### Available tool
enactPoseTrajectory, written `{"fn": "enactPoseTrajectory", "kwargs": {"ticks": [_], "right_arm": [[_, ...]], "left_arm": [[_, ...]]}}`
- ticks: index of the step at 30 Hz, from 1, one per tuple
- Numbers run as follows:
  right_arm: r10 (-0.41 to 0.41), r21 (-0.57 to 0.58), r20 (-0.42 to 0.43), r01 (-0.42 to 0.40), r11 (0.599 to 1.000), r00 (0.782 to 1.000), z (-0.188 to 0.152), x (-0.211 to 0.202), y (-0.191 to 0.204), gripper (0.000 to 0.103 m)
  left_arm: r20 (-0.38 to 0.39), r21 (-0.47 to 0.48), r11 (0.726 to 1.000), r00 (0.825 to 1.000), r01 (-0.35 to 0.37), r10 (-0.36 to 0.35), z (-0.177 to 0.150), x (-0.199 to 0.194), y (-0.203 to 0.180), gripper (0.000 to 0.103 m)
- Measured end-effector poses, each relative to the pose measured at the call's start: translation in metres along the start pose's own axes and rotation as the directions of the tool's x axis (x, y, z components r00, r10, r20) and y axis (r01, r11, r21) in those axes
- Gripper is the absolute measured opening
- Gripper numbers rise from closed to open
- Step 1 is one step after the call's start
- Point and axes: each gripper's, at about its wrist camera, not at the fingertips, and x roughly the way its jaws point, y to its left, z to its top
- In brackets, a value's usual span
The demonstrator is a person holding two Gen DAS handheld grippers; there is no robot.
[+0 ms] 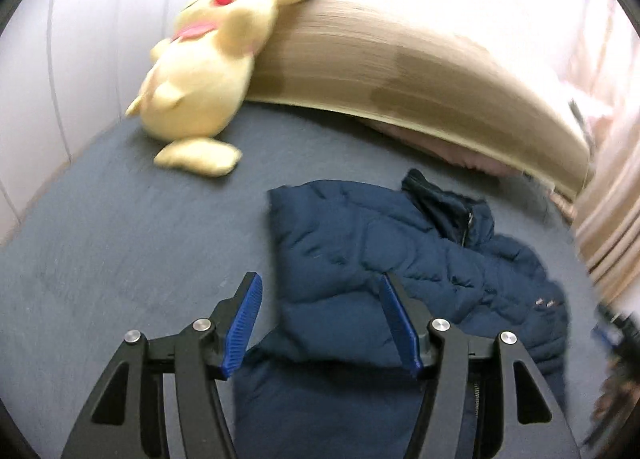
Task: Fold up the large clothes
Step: 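Release the placket with the right gripper and smooth the folded jacket, then press the folded jacket flat with both grippers open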
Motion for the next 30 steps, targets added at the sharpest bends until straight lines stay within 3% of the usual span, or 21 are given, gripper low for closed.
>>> {"fn": "enactPoseTrajectory", "kwargs": {"ticks": [5,9,17,23,27,30], "right_arm": [[-0.065,-0.238,0.012,0.066,0.969,0.998,-0.014,0.041,0.066,0.103],[-0.181,-0.327,-0.036,0.159,0.932,0.983,-0.038,0.086,0.078,0.103],[-0.231,-0.340,-0.080,0.192,0.921,0.970,-0.052,0.116,0.069,0.103],[-0.220,-0.315,-0.097,0.180,0.932,0.971,-0.046,0.108,0.068,0.103],[-0.173,-0.277,0.007,0.168,0.946,0.985,-0.020,0.079,0.076,0.103],[-0.203,-0.283,0.005,0.196,0.939,0.979,-0.004,0.089,0.080,0.103]], "left_arm": [[-0.006,0.152,0.984,0.995,-0.094,0.096,-0.013,0.033,-0.042,0.062],[-0.046,0.243,0.957,0.984,-0.156,0.172,-0.029,0.066,-0.058,0.062],[-0.039,0.252,0.952,0.981,-0.173,0.189,-0.041,0.080,-0.055,0.063],[-0.037,0.278,0.944,0.980,-0.179,0.197,-0.035,0.073,-0.061,0.063],[0.004,0.251,0.950,0.982,-0.184,0.189,-0.024,0.052,-0.056,0.066],[-0.008,0.242,0.953,0.982,-0.183,0.191,-0.018,0.053,-0.055,0.069]]}}
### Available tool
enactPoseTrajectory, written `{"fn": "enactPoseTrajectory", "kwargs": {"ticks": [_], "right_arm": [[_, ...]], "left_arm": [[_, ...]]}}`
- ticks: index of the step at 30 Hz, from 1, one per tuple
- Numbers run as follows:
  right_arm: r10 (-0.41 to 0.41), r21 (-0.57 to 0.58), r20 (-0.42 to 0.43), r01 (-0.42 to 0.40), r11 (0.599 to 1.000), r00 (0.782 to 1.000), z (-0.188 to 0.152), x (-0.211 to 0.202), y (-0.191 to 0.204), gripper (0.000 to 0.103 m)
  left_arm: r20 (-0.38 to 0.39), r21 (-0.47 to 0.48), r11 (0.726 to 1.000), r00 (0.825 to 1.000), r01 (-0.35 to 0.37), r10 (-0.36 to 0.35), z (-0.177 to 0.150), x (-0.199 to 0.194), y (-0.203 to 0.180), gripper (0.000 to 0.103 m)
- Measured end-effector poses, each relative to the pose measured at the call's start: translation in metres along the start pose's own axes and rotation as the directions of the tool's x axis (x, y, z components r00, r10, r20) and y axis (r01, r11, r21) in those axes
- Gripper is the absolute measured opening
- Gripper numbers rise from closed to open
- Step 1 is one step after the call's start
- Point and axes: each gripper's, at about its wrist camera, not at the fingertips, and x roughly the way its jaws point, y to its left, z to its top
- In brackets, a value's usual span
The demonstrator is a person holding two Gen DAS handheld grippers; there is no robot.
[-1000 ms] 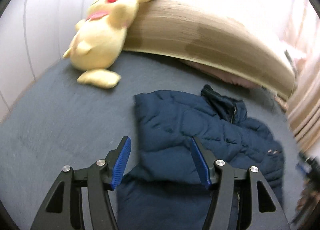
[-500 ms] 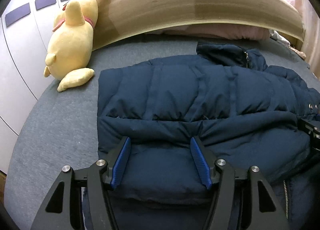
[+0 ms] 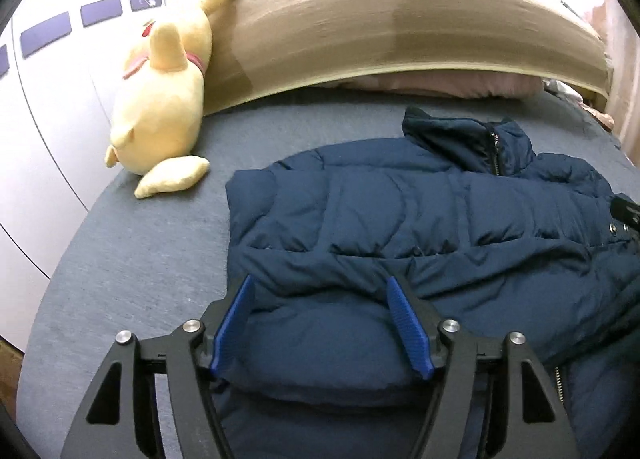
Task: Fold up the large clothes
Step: 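Press the folded jacket flat with both grippers open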
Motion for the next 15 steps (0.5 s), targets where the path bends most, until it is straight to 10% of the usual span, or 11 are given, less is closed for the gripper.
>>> {"fn": "enactPoseTrajectory", "kwargs": {"ticks": [5,15], "right_arm": [[-0.027,0.002,-0.137,0.028,1.000,0.990,-0.006,0.048,-0.001,0.103],[-0.046,-0.002,-0.140,0.046,0.999,0.989,-0.014,0.059,0.000,0.103]], "left_arm": [[-0.030,0.013,1.000,1.000,0.003,-0.003,-0.005,0.015,-0.004,0.070],[-0.035,0.010,1.000,0.999,0.002,-0.002,-0.008,0.022,-0.007,0.072]]}}
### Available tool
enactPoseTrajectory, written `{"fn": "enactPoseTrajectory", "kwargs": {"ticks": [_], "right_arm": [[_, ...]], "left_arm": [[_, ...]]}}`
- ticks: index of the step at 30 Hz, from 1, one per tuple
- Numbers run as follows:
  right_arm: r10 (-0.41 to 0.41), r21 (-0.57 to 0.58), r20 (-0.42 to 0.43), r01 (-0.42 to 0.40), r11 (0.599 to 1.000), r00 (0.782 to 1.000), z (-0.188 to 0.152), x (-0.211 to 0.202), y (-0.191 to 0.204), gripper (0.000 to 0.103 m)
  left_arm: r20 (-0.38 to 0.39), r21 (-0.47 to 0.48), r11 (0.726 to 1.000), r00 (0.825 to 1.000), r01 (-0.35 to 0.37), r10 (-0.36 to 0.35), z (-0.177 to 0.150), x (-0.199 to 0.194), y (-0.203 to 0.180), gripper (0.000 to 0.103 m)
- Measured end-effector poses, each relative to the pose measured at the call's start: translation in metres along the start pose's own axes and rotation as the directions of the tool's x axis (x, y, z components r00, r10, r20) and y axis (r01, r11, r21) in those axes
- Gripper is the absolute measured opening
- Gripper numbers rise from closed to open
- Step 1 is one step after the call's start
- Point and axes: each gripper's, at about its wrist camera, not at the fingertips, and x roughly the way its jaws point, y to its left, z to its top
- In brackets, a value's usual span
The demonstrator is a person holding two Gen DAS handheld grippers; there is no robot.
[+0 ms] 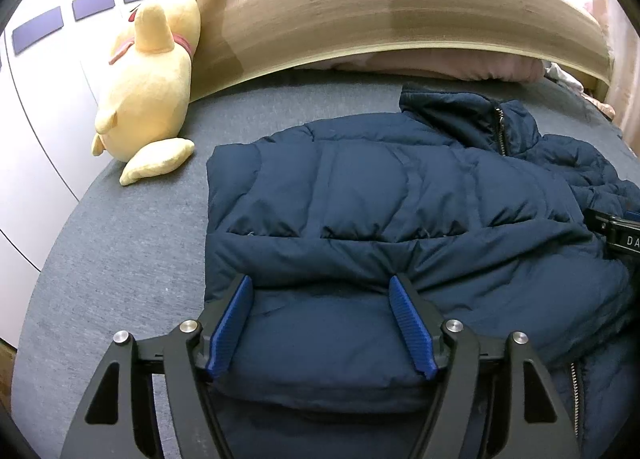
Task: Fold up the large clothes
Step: 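Press the folded jacket flat with both grippers open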
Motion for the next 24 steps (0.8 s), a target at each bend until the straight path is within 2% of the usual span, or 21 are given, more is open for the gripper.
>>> {"fn": "enactPoseTrajectory", "kwargs": {"ticks": [3,5,7,8,10,12,13,14,16,17,21,23,24], "right_arm": [[0.054,0.007,-0.024,-0.054,0.998,0.998,0.005,-0.007,-0.006,0.103],[0.173,0.052,0.019,-0.174,0.983,0.985,0.008,-0.029,-0.028,0.103],[0.239,0.113,0.074,-0.246,0.963,0.968,0.009,-0.050,-0.058,0.103],[0.269,0.162,0.105,-0.284,0.945,0.957,0.009,-0.061,-0.085,0.103],[0.278,0.245,0.126,-0.302,0.921,0.952,0.009,-0.064,-0.126,0.103],[0.268,0.352,0.116,-0.292,0.889,0.956,0.003,-0.054,-0.171,0.103],[0.288,0.402,0.098,-0.303,0.864,0.953,0.000,-0.044,-0.187,0.103],[0.335,0.466,0.076,-0.330,0.821,0.939,-0.007,-0.029,-0.205,0.103],[0.394,0.525,0.061,-0.365,0.769,0.917,-0.015,-0.010,-0.220,0.103],[0.416,0.534,0.057,-0.380,0.755,0.907,-0.018,-0.003,-0.221,0.103],[0.479,0.505,0.075,-0.448,0.738,0.875,-0.011,0.011,-0.211,0.103],[0.511,0.495,0.067,-0.473,0.729,0.857,-0.005,0.016,-0.203,0.103],[0.509,0.483,0.052,-0.468,0.740,0.859,-0.002,0.019,-0.199,0.097]], "left_arm": [[-0.003,-0.016,0.998,0.998,0.067,-0.067,0.005,-0.011,0.010,0.072],[0.057,-0.032,0.991,0.990,0.132,-0.130,0.009,-0.030,0.025,0.072],[0.120,-0.058,0.982,0.978,0.177,-0.170,0.016,-0.045,0.050,0.087],[0.135,-0.088,0.978,0.975,0.189,-0.176,0.019,-0.047,0.063,0.091],[0.127,-0.166,0.957,0.968,0.237,-0.218,0.025,-0.039,0.089,0.094],[0.071,-0.245,0.923,0.955,0.296,-0.287,0.029,-0.018,0.108,0.093],[0.044,-0.282,0.905,0.946,0.319,-0.320,0.029,-0.006,0.114,0.093],[0.023,-0.322,0.883,0.935,0.341,-0.353,0.029,0.007,0.119,0.093],[-0.015,-0.357,0.865,0.924,0.353,-0.383,0.028,0.024,0.120,0.093],[-0.027,-0.366,0.861,0.921,0.353,-0.389,0.028,0.031,0.120,0.093],[-0.024,-0.383,0.841,0.906,0.383,-0.424,0.028,0.044,0.112,0.093],[-0.023,-0.372,0.844,0.906,0.386,-0.424,0.030,0.046,0.106,0.093],[-0.032,-0.367,0.847,0.905,0.384,-0.425,0.029,0.048,0.102,0.093]]}}
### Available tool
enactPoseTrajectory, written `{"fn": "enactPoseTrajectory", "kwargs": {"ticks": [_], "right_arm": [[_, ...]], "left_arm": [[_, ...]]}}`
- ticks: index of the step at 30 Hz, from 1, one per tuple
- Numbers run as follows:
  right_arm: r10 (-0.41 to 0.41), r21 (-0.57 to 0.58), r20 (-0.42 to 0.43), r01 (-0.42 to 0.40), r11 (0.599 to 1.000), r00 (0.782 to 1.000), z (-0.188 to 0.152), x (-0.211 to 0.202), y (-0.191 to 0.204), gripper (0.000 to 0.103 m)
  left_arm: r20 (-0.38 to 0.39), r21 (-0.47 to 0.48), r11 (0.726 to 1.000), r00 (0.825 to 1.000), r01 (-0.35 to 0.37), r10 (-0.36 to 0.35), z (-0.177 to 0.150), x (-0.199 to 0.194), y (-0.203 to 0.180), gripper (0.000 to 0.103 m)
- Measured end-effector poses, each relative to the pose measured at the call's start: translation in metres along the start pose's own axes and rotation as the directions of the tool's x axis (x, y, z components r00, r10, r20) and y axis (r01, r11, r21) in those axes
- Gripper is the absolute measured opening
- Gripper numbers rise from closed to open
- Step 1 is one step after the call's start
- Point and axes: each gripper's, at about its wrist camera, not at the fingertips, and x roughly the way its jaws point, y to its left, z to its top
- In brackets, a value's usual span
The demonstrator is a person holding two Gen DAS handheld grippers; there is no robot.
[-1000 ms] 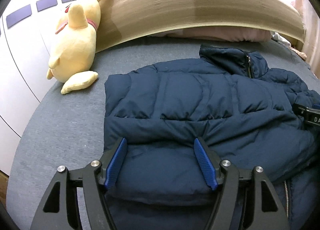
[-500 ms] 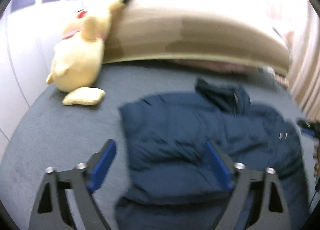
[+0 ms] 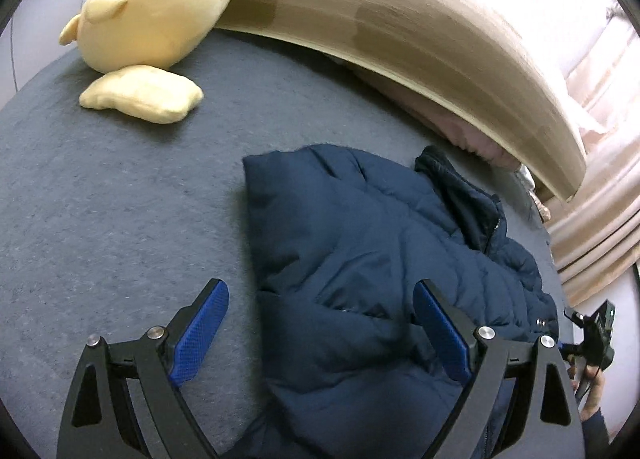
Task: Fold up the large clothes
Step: 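Press the folded jacket flat with both grippers open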
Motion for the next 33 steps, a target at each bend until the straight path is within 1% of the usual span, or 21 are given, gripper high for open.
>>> {"fn": "enactPoseTrajectory", "kwargs": {"ticks": [1,2,3,5,6,7,8,10,11,13,14,15,16,17,19,21,24,27,29,31,33], "right_arm": [[-0.010,-0.019,-0.014,0.010,1.000,1.000,0.001,0.005,0.003,0.088],[-0.022,-0.041,-0.029,0.021,0.999,0.999,0.001,0.010,0.008,0.047],[-0.044,-0.062,-0.051,0.041,0.997,0.998,0.001,0.015,0.014,0.021],[-0.114,-0.139,-0.029,0.109,0.984,0.993,-0.004,0.012,0.032,0.017],[-0.150,-0.194,-0.002,0.147,0.970,0.989,-0.007,0.008,0.046,0.016],[-0.175,-0.231,0.026,0.176,0.957,0.984,-0.008,0.003,0.055,0.015],[-0.214,-0.276,0.066,0.224,0.935,0.975,-0.012,0.000,0.065,0.015],[-0.309,-0.328,0.058,0.310,0.892,0.949,-0.019,0.017,0.064,0.015],[-0.334,-0.330,0.048,0.330,0.884,0.941,-0.022,0.023,0.059,0.017],[-0.330,-0.309,0.072,0.336,0.890,0.941,-0.026,0.025,0.057,0.022],[-0.327,-0.295,0.078,0.336,0.895,0.942,-0.026,0.022,0.058,0.031],[-0.324,-0.291,0.077,0.332,0.897,0.943,-0.027,0.019,0.058,0.066],[-0.333,-0.293,0.078,0.341,0.893,0.940,-0.028,0.015,0.060,0.082],[-0.361,-0.303,0.122,0.381,0.874,0.924,-0.030,0.004,0.066,0.085],[-0.365,-0.319,0.193,0.410,0.854,0.911,-0.034,-0.017,0.079,0.085],[-0.366,-0.335,0.255,0.437,0.835,0.895,-0.041,-0.034,0.097,0.085],[-0.295,-0.406,0.285,0.394,0.825,0.912,-0.061,-0.046,0.135,0.085],[-0.267,-0.499,0.281,0.377,0.780,0.922,-0.089,-0.037,0.166,0.085],[-0.277,-0.542,0.271,0.384,0.747,0.922,-0.106,-0.019,0.177,0.085],[-0.304,-0.560,0.248,0.392,0.730,0.920,-0.119,-0.006,0.172,0.085],[-0.346,-0.575,0.242,0.421,0.702,0.907,-0.128,0.012,0.166,0.085]], "left_arm": [[-0.006,0.006,1.000,1.000,-0.009,0.009,0.000,0.004,-0.001,0.079],[-0.015,0.024,0.999,0.999,-0.031,0.031,0.001,0.010,-0.002,0.065],[-0.031,0.054,0.997,0.998,-0.052,0.053,-0.001,0.016,-0.006,0.048],[-0.018,0.079,0.994,0.997,-0.079,0.081,-0.003,0.015,-0.012,0.038],[-0.002,0.104,0.989,0.995,-0.102,0.102,-0.004,0.013,-0.018,0.030],[0.011,0.117,0.986,0.993,-0.118,0.117,-0.006,0.013,-0.022,0.025],[0.020,0.125,0.984,0.992,-0.129,0.127,-0.008,0.012,-0.024,0.024],[0.025,0.128,0.979,0.988,-0.157,0.155,-0.011,0.017,-0.022,0.024],[0.025,0.129,0.978,0.986,-0.166,0.165,-0.013,0.020,-0.022,0.024],[0.033,0.133,0.973,0.982,-0.190,0.188,-0.016,0.021,-0.024,0.024],[0.036,0.134,0.971,0.980,-0.200,0.197,-0.016,0.023,-0.028,0.025],[0.042,0.139,0.967,0.977,-0.212,0.208,-0.017,0.023,-0.032,0.029],[0.060,0.149,0.961,0.972,-0.234,0.228,-0.018,0.022,-0.037,0.032],[0.072,0.155,0.957,0.969,-0.244,0.235,-0.020,0.023,-0.045,0.036],[0.098,0.152,0.953,0.964,-0.261,0.249,-0.023,0.015,-0.052,0.056],[0.129,0.158,0.949,0.958,-0.274,0.255,-0.025,0.005,-0.059,0.062],[0.156,0.198,0.935,0.952,-0.293,0.265,-0.030,-0.003,-0.073,0.062],[0.175,0.210,0.933,0.950,-0.291,0.257,-0.036,-0.011,-0.084,0.062],[0.184,0.228,0.928,0.949,-0.294,0.256,-0.038,-0.014,-0.088,0.062],[0.184,0.245,0.924,0.950,-0.295,0.254,-0.041,-0.013,-0.092,0.062],[0.176,0.254,0.921,0.951,-0.295,0.256,-0.045,-0.009,-0.095,0.062]]}}
